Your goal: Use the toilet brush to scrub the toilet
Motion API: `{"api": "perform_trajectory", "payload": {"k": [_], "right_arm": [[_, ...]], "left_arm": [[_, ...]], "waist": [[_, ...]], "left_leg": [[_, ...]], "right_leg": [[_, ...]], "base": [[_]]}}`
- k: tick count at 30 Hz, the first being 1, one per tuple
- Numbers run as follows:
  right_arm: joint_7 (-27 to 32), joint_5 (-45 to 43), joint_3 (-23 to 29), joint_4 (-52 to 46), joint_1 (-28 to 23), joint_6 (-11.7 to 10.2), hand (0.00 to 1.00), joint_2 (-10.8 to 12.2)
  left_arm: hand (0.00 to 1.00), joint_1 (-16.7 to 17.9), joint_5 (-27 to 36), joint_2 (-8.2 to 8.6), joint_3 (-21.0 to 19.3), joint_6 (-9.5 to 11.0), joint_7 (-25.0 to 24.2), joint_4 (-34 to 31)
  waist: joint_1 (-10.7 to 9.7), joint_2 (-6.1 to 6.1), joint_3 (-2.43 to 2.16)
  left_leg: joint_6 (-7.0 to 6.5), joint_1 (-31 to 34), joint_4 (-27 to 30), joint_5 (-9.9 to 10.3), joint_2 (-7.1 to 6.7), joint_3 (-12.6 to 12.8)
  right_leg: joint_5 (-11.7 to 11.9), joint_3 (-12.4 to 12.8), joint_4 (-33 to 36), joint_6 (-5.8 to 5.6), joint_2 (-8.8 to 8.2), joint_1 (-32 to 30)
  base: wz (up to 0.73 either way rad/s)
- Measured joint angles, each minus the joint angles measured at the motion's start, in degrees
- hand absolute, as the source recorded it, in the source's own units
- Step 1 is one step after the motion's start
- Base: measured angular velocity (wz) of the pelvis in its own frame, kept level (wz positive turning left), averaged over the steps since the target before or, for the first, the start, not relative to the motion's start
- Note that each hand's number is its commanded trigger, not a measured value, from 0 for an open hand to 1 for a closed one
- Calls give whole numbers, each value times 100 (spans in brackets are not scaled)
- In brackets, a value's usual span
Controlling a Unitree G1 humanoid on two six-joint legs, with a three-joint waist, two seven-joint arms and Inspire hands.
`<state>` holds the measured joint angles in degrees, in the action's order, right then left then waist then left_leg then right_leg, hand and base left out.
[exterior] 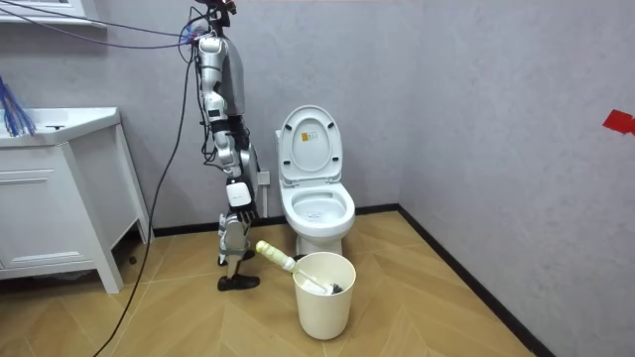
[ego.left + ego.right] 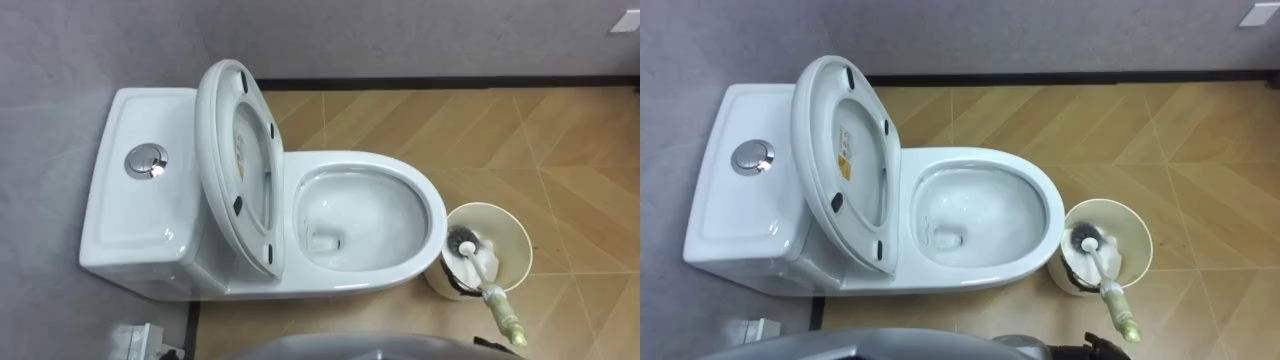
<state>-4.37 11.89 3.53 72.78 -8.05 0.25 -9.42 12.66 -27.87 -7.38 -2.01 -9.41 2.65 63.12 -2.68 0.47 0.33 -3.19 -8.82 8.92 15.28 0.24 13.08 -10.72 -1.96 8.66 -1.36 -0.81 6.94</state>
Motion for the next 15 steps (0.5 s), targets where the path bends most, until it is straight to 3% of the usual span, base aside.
{"api": "perform_trajectory", "payload": {"k": [15], "right_arm": [[270, -16, -2, 65, 1, 103, 0, 31]], "left_arm": [[0, -33, -162, 19, -6, -57, 39, 46]], "waist": [[-10, -10, -2]], "left_leg": [[0, 14, 26, 0, 2, 1]], "right_leg": [[0, -42, 12, 0, -1, -9]], "base": [[0]]}}
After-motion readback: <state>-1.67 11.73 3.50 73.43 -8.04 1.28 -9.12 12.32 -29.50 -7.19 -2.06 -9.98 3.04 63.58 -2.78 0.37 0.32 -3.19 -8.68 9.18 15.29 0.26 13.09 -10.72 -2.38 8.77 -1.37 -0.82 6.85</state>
